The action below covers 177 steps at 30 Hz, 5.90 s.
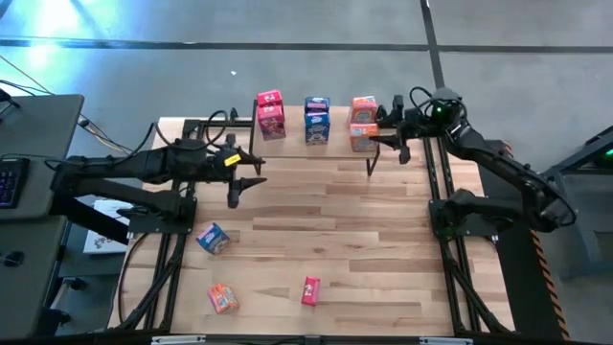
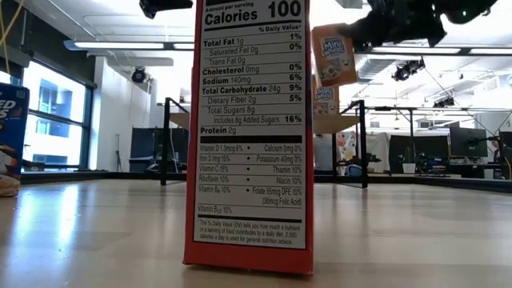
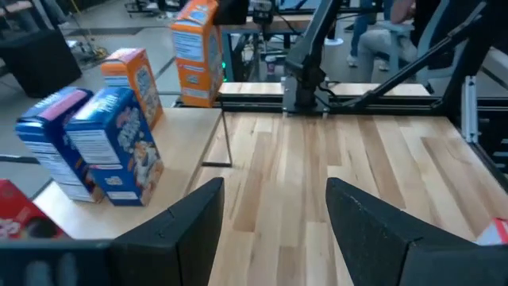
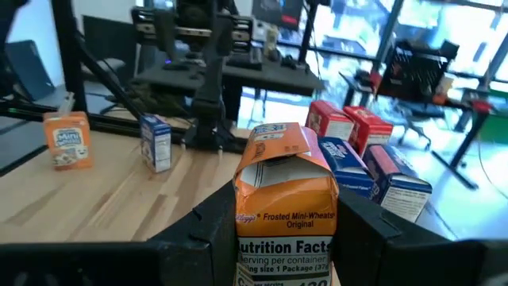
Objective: Stack cereal on shelf
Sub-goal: Put the top orange cereal box on the shelf aligned with the other orange cereal box, then put the red cereal box on the shelf aligned with the other red cereal boxes
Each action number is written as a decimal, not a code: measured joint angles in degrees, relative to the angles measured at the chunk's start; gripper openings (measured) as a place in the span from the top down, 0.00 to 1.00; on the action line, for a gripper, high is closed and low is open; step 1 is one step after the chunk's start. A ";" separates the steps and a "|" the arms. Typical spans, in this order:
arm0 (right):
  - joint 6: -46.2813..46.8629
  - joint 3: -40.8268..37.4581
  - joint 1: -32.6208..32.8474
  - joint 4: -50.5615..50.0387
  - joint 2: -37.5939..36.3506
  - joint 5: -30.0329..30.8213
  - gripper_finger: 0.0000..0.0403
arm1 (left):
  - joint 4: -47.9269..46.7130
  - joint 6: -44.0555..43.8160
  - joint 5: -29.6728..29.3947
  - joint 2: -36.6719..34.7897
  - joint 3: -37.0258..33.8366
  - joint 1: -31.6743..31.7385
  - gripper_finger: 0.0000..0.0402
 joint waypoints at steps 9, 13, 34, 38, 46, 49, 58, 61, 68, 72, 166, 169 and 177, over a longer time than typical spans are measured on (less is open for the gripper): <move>4.44 -6.74 -5.70 16.51 2.84 -6.89 0.63 | 4.76 2.14 3.91 -1.29 -2.94 3.74 0.47; 4.51 -6.76 -5.79 19.53 6.42 -8.09 0.63 | 4.78 2.14 4.42 -1.29 -2.98 4.64 0.47; 2.98 -6.76 -7.19 23.22 11.45 -4.74 0.63 | 4.11 2.11 4.36 -1.29 -2.98 4.85 0.47; 2.33 -6.76 -7.14 21.35 11.45 -4.12 0.63 | 4.10 2.11 4.34 -1.29 -2.98 4.85 0.47; 1.45 -6.76 -7.15 20.11 11.45 -1.09 0.63 | 4.10 2.09 4.34 -1.29 -2.98 4.85 0.47; 1.45 -6.76 -7.15 20.04 11.47 -1.10 0.63 | 4.10 2.09 4.34 -1.29 -2.98 4.85 0.47; 1.45 -6.76 -7.12 19.78 11.47 0.38 0.63 | 4.12 2.09 4.34 -1.29 -2.98 4.85 0.47; 1.51 -6.76 -7.12 19.08 11.47 0.42 0.63 | 4.12 2.09 4.34 -1.29 -2.98 4.85 0.47; 1.49 -6.67 -7.12 17.65 11.45 2.26 0.63 | 4.10 2.08 4.34 -1.29 -2.98 4.85 0.47; 1.49 -6.67 -7.12 17.47 11.45 2.27 0.63 | 4.12 2.07 4.34 -1.29 -2.98 4.85 0.47; 5.56 -6.54 -8.22 9.26 2.88 7.22 0.29 | 4.12 2.08 4.34 -1.29 -2.98 4.85 0.47; 5.67 -6.56 -8.22 8.16 1.00 7.10 0.29 | 4.12 2.07 4.34 -1.29 -2.98 4.85 0.47; 7.62 -6.56 -3.72 6.87 -4.26 5.30 0.29 | 4.12 2.07 4.34 -1.27 -2.98 4.83 0.47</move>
